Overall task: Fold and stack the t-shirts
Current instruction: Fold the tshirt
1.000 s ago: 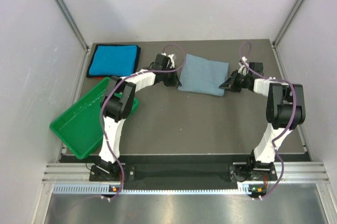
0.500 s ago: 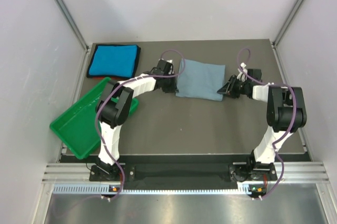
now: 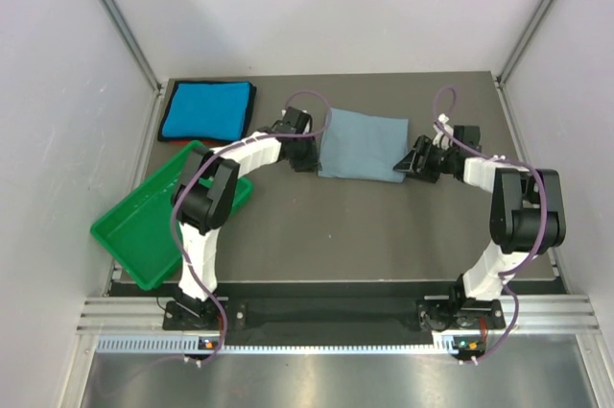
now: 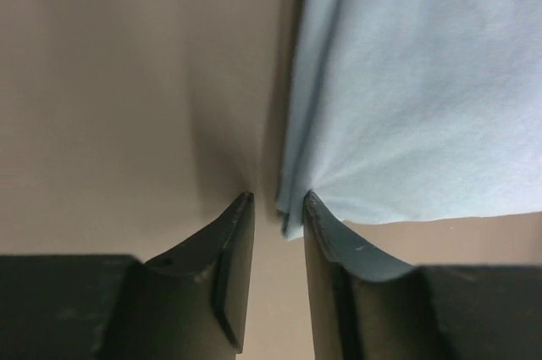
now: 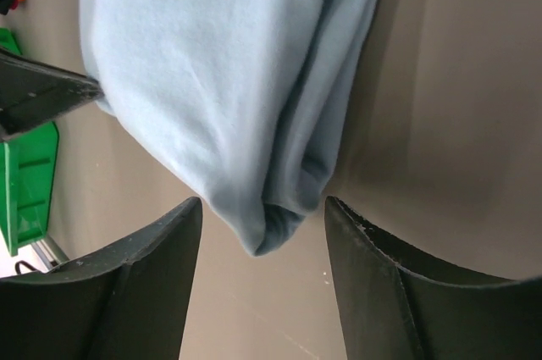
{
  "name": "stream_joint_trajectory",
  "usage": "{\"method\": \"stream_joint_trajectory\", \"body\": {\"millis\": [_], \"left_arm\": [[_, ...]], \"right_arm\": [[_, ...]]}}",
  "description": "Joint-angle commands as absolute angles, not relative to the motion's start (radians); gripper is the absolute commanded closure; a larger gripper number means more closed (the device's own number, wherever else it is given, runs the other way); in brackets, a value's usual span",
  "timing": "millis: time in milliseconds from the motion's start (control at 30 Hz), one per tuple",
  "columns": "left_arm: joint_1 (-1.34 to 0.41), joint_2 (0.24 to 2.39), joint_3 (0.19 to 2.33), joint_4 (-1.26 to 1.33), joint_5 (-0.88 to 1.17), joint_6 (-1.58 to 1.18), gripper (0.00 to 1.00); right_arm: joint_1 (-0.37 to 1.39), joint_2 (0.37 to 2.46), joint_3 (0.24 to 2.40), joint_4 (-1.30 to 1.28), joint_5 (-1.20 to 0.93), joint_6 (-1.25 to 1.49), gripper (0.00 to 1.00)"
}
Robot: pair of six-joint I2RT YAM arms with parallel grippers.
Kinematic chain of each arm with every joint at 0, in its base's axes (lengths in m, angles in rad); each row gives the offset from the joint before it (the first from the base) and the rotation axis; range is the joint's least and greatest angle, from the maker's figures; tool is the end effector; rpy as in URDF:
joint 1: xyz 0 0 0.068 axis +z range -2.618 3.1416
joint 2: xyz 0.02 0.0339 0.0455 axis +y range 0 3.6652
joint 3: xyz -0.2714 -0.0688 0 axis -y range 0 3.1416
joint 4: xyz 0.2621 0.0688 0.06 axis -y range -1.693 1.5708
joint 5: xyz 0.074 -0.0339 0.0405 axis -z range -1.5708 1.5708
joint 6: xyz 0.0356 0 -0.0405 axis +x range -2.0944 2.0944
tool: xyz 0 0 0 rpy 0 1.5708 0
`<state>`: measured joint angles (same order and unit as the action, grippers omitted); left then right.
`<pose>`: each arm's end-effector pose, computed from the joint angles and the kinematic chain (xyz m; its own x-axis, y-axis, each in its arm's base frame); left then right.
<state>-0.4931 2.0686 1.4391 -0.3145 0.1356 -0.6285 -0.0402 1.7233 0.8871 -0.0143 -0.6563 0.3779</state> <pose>0.4037 -0.2224 0.1576 -0.8939 -0.1809 -0.4101 0.0164 0.9010 -0.4334 0.3494 0.0077 0.1506 -0.8347 0.3261 -0.4438 -0.0671 0.7396 0.6696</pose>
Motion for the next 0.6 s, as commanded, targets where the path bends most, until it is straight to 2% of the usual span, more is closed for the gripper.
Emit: {"method": "stream_joint_trajectory", "body": {"millis": [0, 233, 567], "left_arm": [[-0.462, 2.034, 1.528, -0.449, 0.083, -0.574, 0.64], [-0.436, 2.18, 1.816, -0.414, 0.28, -0.451, 0.55], [-0.382, 2.416, 1.996, -0.273, 0.431, -0.411, 0.5]], "right_arm": [[-0.028, 1.698, 0.868, -0.009, -0.669, 0.339, 0.4], [-0.028, 1.733, 0.874, 0.026, -0.69, 0.339, 0.41], [-0.023, 1.773, 0.884, 0.049, -0.706, 0.341, 0.43]]}}
